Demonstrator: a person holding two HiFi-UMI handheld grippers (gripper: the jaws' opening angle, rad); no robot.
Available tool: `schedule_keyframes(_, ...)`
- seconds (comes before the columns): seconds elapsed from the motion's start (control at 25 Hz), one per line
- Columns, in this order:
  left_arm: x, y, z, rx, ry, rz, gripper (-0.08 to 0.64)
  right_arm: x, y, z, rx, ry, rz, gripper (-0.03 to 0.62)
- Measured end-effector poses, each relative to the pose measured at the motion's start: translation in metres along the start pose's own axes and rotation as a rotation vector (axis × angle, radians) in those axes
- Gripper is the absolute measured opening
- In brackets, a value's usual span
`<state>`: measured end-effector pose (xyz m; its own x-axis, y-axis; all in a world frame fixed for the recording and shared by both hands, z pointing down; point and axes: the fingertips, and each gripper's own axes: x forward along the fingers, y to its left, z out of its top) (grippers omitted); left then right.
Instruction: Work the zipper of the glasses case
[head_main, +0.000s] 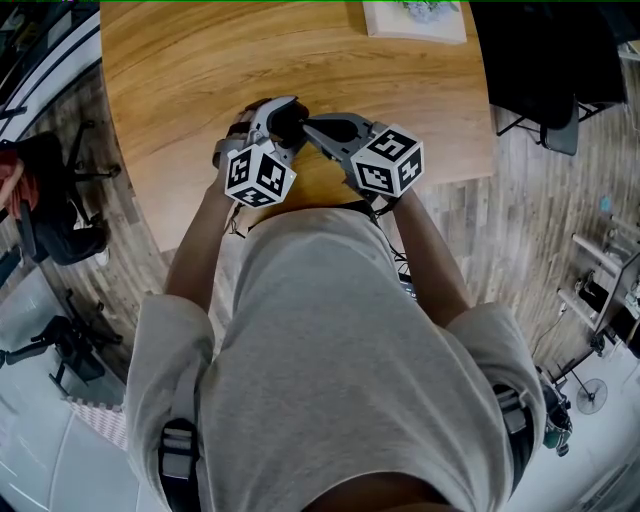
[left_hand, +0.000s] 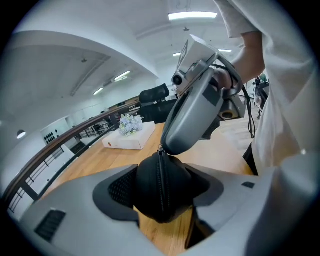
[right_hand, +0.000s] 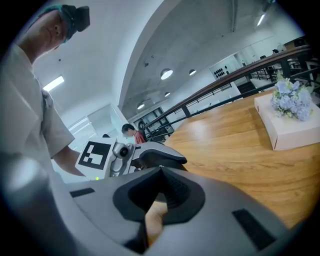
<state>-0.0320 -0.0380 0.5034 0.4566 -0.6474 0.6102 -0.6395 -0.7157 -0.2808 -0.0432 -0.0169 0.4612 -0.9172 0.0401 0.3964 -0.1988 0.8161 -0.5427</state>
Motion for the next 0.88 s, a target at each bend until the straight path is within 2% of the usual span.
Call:
schedule_keyframes(0.08,-0.006,0.001,0.003,0.02,-0.028,0.027,0.273,-0.004,-0.003,0.001,0.021,-0.013,0.0,0.026)
schedule_keyframes(0.2,-0.012,0.002,0.006,0.011,-0.047,0.04,0.273,-0.008,-0.009,0.003,0.063,-0.034,-0.006,0.026)
schedule_keyframes(0.36,-0.01,-0.001,-0.001,-0.024,0.001,0.014,0.273,-0.005,-0.013,-0.002,0.085,-0.029,-0.019,0.026)
schedule_keyframes(0.44,-0.005,-0.003,-0.006,-0.044,0.035,0.007,0.273,-0.003,-0.015,-0.006,0.08,-0.013,-0.037,0.026)
schedule_keyframes(0.6,0.003,-0.006,-0.01,-0.084,0.041,-0.009,0.272,-0.002,-0.013,-0.009,0.038,0.022,-0.056,0.026)
schedule_keyframes(0.88,0.014,-0.013,-0.011,-0.049,0.061,-0.037,0.27,-0.005,-0.009,-0.013,-0.002,0.057,-0.065,0.026)
